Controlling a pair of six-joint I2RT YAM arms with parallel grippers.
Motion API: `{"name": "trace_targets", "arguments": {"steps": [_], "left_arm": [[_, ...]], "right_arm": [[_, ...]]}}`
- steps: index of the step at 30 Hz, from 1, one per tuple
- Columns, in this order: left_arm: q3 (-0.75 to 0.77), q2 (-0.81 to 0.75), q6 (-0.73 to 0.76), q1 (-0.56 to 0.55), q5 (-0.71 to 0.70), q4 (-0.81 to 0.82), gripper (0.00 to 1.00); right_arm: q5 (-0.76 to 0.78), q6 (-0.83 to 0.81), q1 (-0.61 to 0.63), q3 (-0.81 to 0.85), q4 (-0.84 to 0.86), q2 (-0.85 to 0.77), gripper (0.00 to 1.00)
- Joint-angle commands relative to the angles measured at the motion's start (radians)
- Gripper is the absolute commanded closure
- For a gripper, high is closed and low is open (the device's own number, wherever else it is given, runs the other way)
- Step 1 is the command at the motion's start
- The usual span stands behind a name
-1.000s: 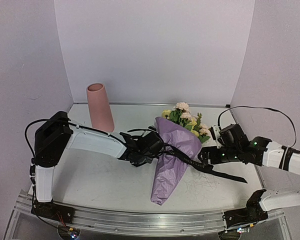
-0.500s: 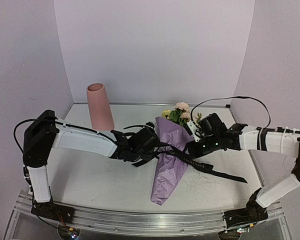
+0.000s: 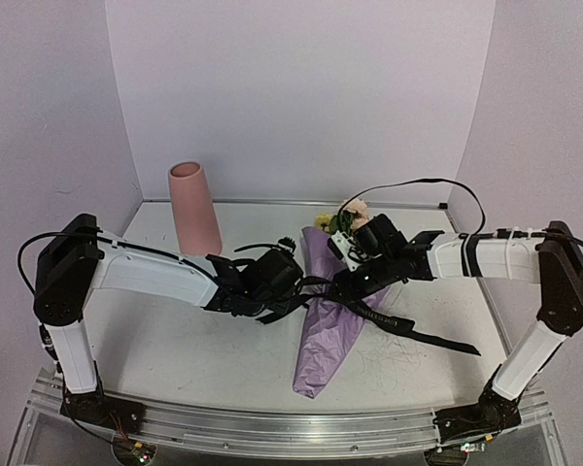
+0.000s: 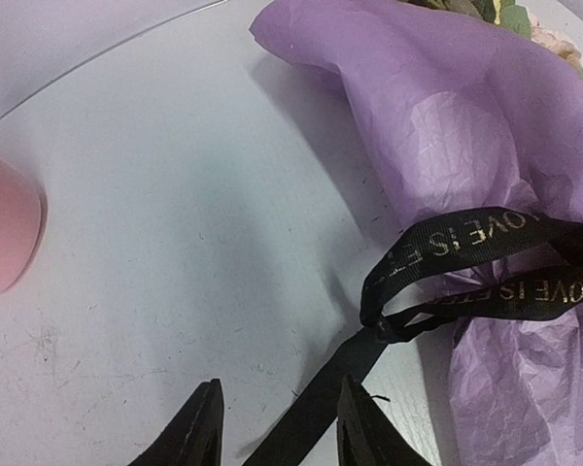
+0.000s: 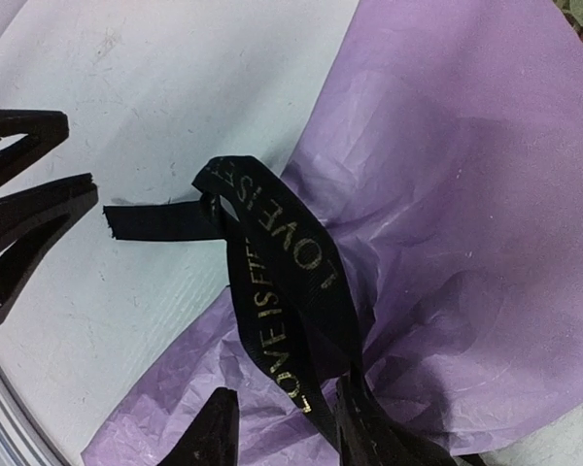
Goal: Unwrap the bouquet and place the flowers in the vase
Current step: Untie the ribbon from the wrapping paper.
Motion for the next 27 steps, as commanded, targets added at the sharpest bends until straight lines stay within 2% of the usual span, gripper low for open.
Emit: {"name": "trace_targets", "arguments": {"steps": [1,9,13,18,23,27], "left_arm": [[-0.009,-0.055,0.012,-0.002,-0.03,0.028,0.6],[0.009,-0.032,0.025,-0.002,-0.034,0.027,0.6],[0.014,-0.026,0.026,-0.002,-0.033,0.027,0.6],[0.022,-0.026,0.033,-0.002,-0.03,0.027,0.6],[0.043,-0.017,0.042,-0.002,-0.018,0.027,0.6],[0.069,-0.002,0.045,-0.002,0.002,0.027,0.6]], "right_arm": [[0.023,-0.019,0.003,0.044,-0.018,0.033,0.65],[0.027,-0.017,0.003,0.041,-0.02,0.086,0.68],[0.013,-0.013,0.003,0.036,-0.021,0.08,0.86],[0.036,0.0,0.003,0.012,-0.023,-0.005,1.0],[0.103,0.014,0.003,-0.021,-0.039,-0.147,1.0],[0.236,0.022,0.003,-0.054,-0.068,-0.269,1.0]]}}
